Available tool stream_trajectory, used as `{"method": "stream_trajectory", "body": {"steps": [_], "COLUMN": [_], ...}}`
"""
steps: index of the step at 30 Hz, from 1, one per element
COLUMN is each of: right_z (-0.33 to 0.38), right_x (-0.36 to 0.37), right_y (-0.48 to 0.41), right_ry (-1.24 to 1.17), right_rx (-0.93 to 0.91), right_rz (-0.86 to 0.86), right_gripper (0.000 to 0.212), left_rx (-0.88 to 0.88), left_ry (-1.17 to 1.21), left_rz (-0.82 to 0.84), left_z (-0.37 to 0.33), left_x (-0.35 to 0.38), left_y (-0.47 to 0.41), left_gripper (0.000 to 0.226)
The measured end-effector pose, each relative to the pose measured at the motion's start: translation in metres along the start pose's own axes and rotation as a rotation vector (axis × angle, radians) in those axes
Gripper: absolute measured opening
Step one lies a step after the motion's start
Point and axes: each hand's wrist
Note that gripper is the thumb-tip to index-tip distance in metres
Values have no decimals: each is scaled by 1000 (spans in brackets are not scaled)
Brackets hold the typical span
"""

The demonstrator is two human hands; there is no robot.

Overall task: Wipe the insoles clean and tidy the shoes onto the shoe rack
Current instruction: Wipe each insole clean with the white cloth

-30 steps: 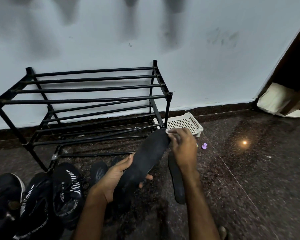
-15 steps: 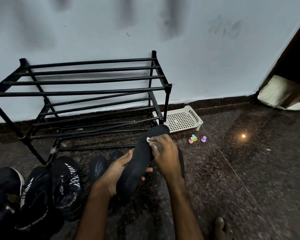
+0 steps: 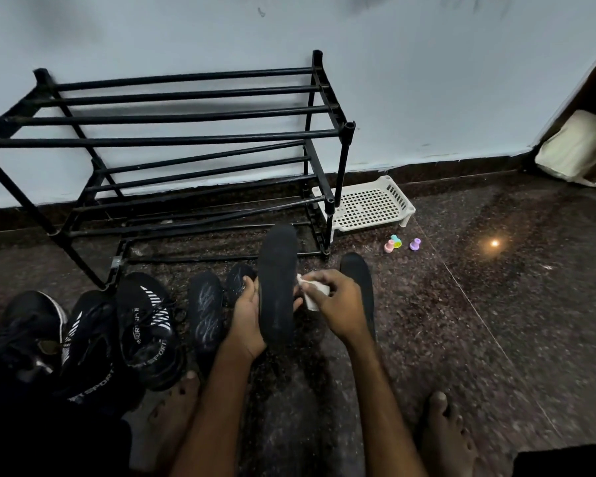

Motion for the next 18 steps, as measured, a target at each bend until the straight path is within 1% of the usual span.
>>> {"method": "stream_trajectory", "body": {"steps": [3, 4, 5, 7, 9, 11, 12, 14, 18], "right_z": [12, 15, 16, 17, 18, 12, 7, -4, -31], "right_x": [15, 20, 22, 21, 14, 4, -2, -14, -34], "right_y": [2, 4, 6, 8, 8, 9, 10, 15, 25], "right_ry": [178, 240, 250, 159, 75, -17, -52, -95, -122], "right_rx": [-133, -158, -161, -117, -42, 46, 96, 207, 379], "right_rz": [144, 176, 198, 291, 488, 686, 747, 770, 594], "right_gripper": [11, 11, 11, 10, 11, 13, 12, 9, 6], "left_rx": [24, 19, 16, 7, 17, 28, 32, 32, -5], "left_ry": [-47, -46, -40, -26, -15, -9, -7, -21, -89], "left_rz": [21, 25, 25, 33, 15, 1, -4, -8, -39], "left_z": [6, 7, 6, 3, -1, -1, -1, 1, 11], "left_x": [4, 5, 5, 1, -3, -7, -8, -6, -1], "left_y": [-4, -6, -7, -12, -16, -20, -22, -23, -23], "left_gripper": [69, 72, 75, 82, 83, 77, 71, 62, 57]}}
Point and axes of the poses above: each hand's wrist, its own y-axis away from the middle knuckle, its own x-axis out of the palm, z = x × y, and after that the axes turned 3 degrees about y, right-handed
